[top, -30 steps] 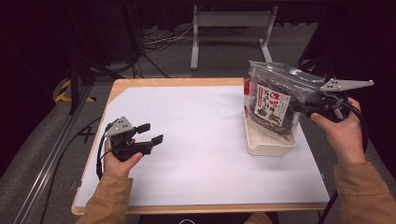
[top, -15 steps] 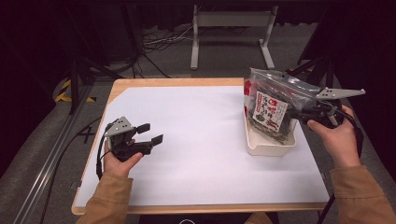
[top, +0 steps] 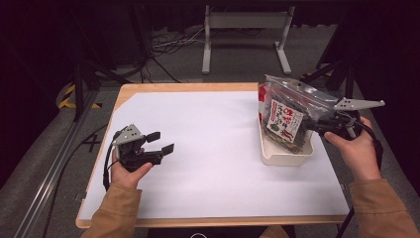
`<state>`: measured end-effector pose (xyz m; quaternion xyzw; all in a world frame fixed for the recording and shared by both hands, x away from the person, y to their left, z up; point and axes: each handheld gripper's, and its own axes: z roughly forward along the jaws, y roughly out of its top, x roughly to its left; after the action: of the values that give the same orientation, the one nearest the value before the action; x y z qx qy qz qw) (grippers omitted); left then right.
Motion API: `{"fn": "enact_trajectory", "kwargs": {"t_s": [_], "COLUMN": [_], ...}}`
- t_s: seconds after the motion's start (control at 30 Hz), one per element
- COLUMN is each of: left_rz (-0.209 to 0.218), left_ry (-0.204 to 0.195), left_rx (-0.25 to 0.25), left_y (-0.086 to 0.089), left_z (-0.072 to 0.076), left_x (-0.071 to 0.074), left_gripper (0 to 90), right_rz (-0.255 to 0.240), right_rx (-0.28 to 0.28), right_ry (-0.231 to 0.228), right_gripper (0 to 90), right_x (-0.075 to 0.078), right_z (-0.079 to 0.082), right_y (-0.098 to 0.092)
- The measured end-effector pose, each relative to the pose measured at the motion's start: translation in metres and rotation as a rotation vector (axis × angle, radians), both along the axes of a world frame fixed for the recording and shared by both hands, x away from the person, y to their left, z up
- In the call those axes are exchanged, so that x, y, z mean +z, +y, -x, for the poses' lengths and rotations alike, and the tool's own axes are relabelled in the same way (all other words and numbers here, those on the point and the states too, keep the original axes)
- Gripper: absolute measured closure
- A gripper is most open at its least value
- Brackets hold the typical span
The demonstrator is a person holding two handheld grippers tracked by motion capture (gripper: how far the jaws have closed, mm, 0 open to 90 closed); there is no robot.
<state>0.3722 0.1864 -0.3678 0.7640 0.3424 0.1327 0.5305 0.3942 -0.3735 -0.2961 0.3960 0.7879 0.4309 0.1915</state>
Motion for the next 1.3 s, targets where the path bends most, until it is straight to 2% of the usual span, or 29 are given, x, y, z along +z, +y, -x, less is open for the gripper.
{"fn": "enact_trajectory", "kwargs": {"t_s": [0.23, 0.4, 0.47, 0.6, 0.73, 1.0, 1.17, 1.3], "left_rz": [0.001, 0.015, 0.014, 0.013, 0.027, 0.030, 0.029, 0.034], "left_ry": [0.006, 0.010, 0.006, 0.009, -0.003, -0.017, -0.029, -0.032], "left_rx": [0.000, -0.005, -0.009, -0.014, -0.015, -0.020, -0.025, -0.028], "left_y": [0.000, 0.001, 0.001, 0.002, 0.003, 0.005, 0.008, 0.010], "left_z": [-0.002, -0.001, 0.000, 0.001, 0.004, 0.011, 0.017, 0.022], "left_x": [-0.002, -0.003, -0.003, -0.002, 0.001, 0.005, 0.008, 0.008], "left_gripper": [29.2, 28.3, 28.1, 27.9, 27.6, 27.2, 27.0, 26.9], "right_rz": [-0.017, -0.090, -0.095, -0.094, -0.089, -0.074, -0.073, -0.083], "right_rx": [-0.003, -0.027, -0.034, -0.048, -0.069, -0.065, -0.024, 0.034], "right_ry": [0.003, -0.023, -0.031, -0.032, -0.053, -0.083, -0.102, -0.110], "right_gripper": [72.7, 50.7, 44.3, 39.0, 35.7, 34.7, 33.0, 31.6], "right_x": [-0.001, 0.000, 0.000, -0.001, -0.001, -0.003, -0.005, -0.014], "right_z": [0.002, 0.008, 0.011, 0.019, 0.031, 0.051, 0.060, 0.069], "right_y": [-0.002, -0.006, -0.007, -0.009, -0.015, -0.020, -0.016, -0.006]}}
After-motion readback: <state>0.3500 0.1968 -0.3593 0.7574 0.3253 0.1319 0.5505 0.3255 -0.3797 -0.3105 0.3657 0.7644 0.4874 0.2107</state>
